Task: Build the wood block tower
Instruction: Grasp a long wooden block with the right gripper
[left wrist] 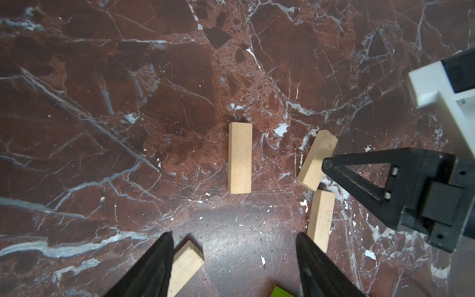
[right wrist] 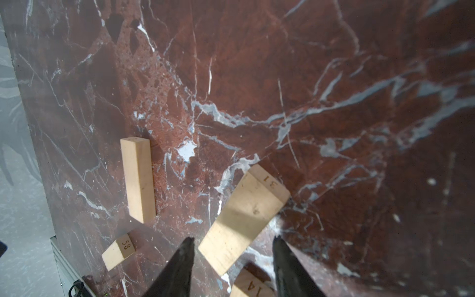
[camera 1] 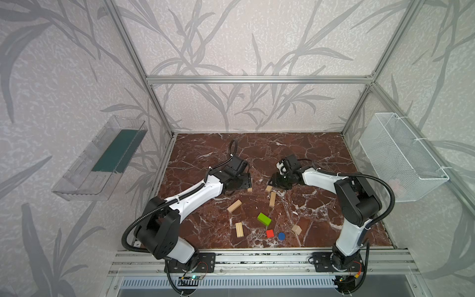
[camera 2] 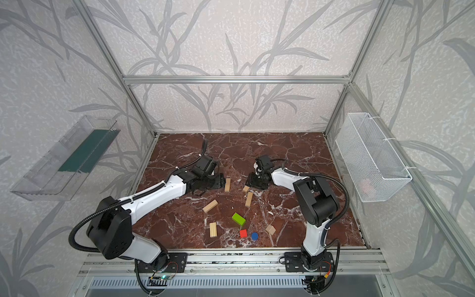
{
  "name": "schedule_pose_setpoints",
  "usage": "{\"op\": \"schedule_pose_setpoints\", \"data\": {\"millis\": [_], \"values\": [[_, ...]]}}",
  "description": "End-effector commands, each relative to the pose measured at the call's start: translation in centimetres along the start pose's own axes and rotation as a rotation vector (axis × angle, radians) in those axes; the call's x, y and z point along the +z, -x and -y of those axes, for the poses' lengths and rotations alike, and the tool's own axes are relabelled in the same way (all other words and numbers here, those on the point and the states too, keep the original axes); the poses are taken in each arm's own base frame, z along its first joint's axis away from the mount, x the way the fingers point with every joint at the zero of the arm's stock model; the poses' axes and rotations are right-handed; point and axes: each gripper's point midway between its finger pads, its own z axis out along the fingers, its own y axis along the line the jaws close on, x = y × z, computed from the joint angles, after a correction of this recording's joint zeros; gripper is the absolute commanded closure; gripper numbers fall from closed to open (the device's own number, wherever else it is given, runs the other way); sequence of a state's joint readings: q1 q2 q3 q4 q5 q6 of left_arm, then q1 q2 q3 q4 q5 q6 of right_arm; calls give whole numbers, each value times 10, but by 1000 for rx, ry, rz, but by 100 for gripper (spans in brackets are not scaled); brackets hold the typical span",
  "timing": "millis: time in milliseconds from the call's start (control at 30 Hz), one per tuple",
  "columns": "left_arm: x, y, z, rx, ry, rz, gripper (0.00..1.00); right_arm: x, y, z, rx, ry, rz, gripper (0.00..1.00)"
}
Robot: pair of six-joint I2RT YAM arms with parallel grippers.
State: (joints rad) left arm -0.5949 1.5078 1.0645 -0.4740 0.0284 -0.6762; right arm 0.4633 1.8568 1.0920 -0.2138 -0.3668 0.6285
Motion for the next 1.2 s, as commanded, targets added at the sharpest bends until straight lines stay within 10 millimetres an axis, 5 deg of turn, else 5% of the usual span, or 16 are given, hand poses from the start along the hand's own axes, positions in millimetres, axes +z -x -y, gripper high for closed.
{"op": "schedule_pose_setpoints", "data": {"millis": [0, 467, 667, 1167], "values": [[-2, 3, 3, -29, -27, 10, 27, 3, 11, -9, -11, 27, 21, 54], [-3, 3, -11, -63, -3, 9, 27, 25, 3, -38, -77, 76, -54, 60], [-5, 0, -14, -70, -8, 8, 27, 11, 4, -47, -67, 97, -27, 59], [-7, -1, -9, -77, -39, -7, 26, -2, -23, -26, -75, 25, -106, 67]]}}
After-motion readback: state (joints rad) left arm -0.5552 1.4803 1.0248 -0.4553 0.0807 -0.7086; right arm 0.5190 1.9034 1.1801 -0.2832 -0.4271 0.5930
